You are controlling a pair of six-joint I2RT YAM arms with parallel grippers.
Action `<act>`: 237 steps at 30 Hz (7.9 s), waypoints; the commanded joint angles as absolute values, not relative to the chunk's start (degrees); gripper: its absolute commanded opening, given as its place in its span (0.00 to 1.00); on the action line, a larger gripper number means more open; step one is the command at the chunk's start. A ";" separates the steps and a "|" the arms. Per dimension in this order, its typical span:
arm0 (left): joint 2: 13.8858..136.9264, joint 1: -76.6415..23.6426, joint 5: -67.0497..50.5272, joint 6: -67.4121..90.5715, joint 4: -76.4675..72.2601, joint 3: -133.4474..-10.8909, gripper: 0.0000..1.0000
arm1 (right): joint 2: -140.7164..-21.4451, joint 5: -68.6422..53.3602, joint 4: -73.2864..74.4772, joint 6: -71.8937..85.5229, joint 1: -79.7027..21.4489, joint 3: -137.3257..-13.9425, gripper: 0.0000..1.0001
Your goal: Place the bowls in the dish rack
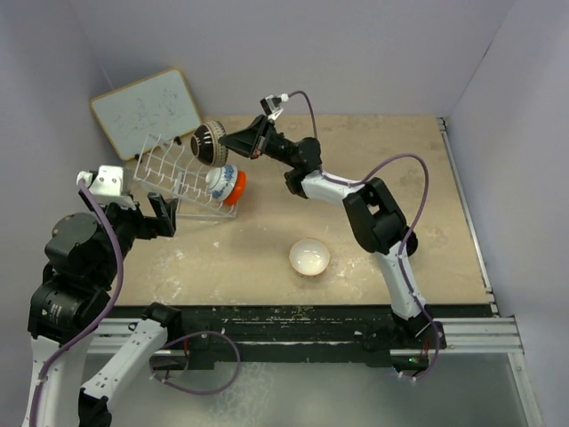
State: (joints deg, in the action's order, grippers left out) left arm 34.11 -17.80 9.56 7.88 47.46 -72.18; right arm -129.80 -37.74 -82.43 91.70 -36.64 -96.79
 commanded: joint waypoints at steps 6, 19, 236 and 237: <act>34.01 -18.03 10.58 7.36 47.18 -74.76 0.99 | -134.23 -20.87 -102.32 106.02 -37.72 -99.62 0.00; 33.83 -18.08 10.63 7.03 47.29 -74.64 0.99 | -141.79 -10.99 -104.62 115.34 -41.20 -101.01 0.00; 28.43 -18.05 7.11 9.25 44.37 -65.31 0.99 | -80.06 15.40 26.87 34.79 -11.16 -47.47 0.43; 28.38 -18.02 7.18 9.21 44.36 -65.35 0.99 | -80.19 15.26 26.87 34.80 -11.16 -47.46 0.41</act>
